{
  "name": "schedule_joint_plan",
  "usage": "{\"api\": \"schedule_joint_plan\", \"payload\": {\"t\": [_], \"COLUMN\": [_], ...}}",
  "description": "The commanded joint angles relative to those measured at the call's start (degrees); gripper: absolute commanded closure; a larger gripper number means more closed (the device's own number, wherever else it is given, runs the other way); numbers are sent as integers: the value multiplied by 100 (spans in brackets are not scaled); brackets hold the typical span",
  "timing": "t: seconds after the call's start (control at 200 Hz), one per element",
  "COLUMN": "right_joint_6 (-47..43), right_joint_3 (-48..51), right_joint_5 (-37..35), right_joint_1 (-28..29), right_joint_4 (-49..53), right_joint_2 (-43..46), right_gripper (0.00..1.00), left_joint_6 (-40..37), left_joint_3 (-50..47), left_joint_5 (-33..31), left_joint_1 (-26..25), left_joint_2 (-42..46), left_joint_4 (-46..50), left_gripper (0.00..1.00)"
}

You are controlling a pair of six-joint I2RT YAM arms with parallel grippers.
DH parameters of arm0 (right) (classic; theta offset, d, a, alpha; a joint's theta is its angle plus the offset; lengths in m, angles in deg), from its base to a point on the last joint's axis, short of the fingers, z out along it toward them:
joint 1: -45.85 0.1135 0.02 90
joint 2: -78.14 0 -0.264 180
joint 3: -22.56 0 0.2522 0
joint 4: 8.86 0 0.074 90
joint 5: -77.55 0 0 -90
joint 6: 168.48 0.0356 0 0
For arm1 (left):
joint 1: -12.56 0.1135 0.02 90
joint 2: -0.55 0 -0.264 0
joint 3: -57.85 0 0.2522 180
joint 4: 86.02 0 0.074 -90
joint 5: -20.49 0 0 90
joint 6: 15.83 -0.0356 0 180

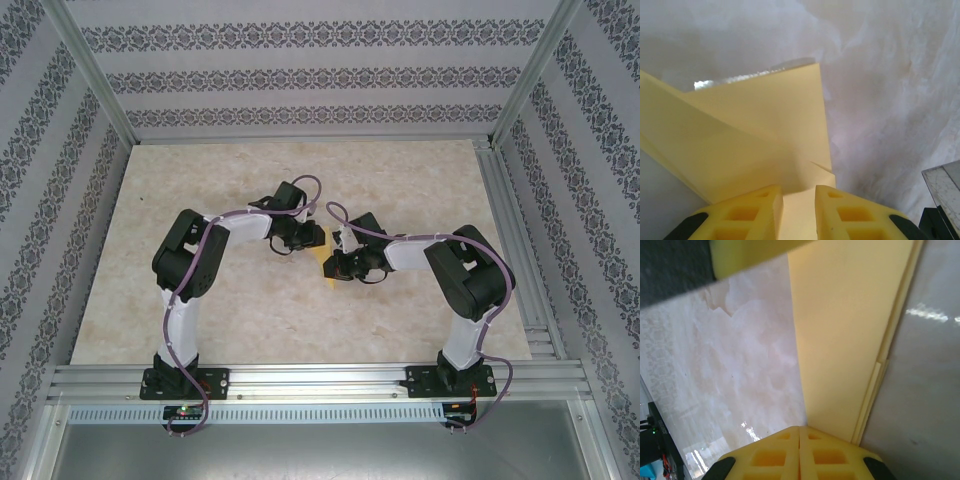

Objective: Fold a paper plane with a square sheet of paper (pick it up from the middle)
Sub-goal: Fold the wing for the fifth time at the center of the table.

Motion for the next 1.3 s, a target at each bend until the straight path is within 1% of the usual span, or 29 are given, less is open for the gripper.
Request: {"api": "schedule_joint_plan", "payload": {"t": [0.0,0.584,0.804,1.014,1.114,1.179,1.229,1.294], "right_joint_6": [-196,-179,-171,-107,-45,0,30,49], "right_joint_3": [452,500,470,268,13,-207,-348,-490], "right_joint_5": [-660,-663,-668,-592,-462,-448,-481,-677], "right_joint_1": [-49,-59,-55,-38,-16,-11,-16,-20], "right_joint_4": [1222,1166,1162,1143,1076,1075,1058,1060], "right_joint_2": [-316,-298,-252,6,397,714,999,1332], "right_gripper": [92,92,92,91,85,80,72,60], "left_joint_6": [-291,-404,-493,-554,-529,-464,-398,-319], "left_joint_3": [222,640,960,1115,1012,848,694,472], "left_joint_5": [-596,-706,-768,-862,-1024,-1155,-1215,-1361], "left_joint_1": [394,749,881,926,935,932,927,895], "left_joint_2": [-235,-435,-497,-344,0,302,545,814], "left_joint_4": [72,282,480,653,725,744,744,811], "left_gripper": [74,74,74,73,72,70,68,64]}}
